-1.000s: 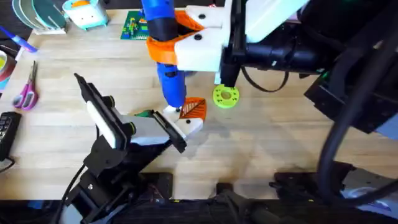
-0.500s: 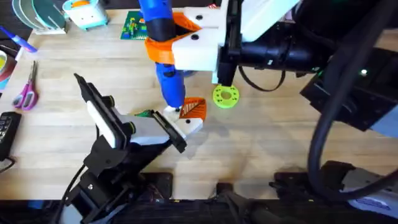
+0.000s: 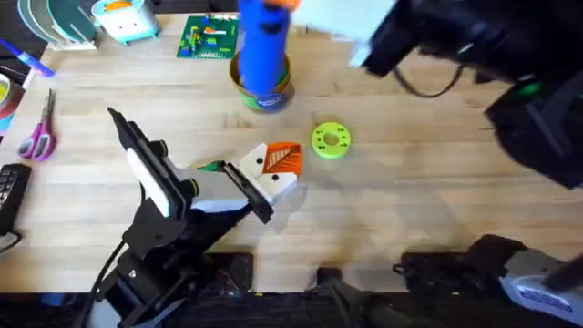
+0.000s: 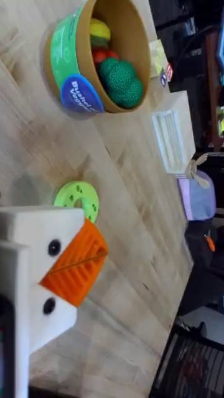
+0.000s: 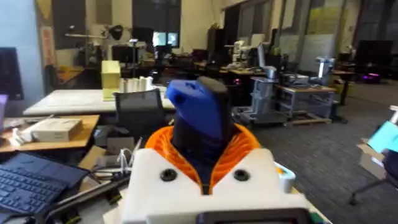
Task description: Pick up the gripper from the table and insert it into the empty holder that is missing its gripper. Then pick up a screw, insert it into the mounting hole, and use the screwdriver to tighten it. Finally, clean up the table by picking up the vegetable and placing it into the bucket.
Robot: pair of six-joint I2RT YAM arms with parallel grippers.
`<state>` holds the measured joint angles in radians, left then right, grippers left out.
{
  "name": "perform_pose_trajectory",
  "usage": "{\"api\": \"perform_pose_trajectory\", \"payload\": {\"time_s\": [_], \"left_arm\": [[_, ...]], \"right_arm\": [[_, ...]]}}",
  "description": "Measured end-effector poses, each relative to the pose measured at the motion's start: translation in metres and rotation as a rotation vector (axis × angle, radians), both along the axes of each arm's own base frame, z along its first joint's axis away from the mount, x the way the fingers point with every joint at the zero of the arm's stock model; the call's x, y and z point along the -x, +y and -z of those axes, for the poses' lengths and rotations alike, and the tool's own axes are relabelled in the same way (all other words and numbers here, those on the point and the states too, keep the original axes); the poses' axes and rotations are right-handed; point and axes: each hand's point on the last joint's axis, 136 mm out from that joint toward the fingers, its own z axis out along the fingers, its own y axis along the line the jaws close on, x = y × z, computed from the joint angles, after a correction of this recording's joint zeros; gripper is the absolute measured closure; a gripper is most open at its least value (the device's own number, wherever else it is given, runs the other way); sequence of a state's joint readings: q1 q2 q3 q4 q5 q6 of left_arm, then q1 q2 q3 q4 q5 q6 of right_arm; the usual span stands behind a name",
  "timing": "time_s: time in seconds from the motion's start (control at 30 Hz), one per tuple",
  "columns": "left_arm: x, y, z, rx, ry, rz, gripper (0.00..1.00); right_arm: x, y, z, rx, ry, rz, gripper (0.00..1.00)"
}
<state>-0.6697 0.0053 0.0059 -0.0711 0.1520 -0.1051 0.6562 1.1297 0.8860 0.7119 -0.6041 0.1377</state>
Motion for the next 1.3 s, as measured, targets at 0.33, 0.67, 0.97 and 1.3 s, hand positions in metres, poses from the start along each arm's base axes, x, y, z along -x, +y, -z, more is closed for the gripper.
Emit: {"api": "perform_pose_trajectory", "payload": {"time_s": [0.33,0.67,0.97,1.3], "left_arm": [[0.0,0.0,0.0,0.0,0.0,0.0,0.983],[0.0,0.0,0.0,0.0,0.0,0.0,0.983],[0.0,0.0,0.0,0.0,0.0,0.0,0.983],[0.0,0.0,0.0,0.0,0.0,0.0,0.983]], "right_arm": [[-0.093,-0.057,0.081,0.3,0.083,0.342,0.976],[-0.194,-0.137,0.209,1.0,-0.18,0.78,0.976],[-0.213,-0.167,0.349,1.509,-0.201,0.658,0.976],[-0.2,-0.178,0.385,1.658,-0.176,0.551,0.669]]}}
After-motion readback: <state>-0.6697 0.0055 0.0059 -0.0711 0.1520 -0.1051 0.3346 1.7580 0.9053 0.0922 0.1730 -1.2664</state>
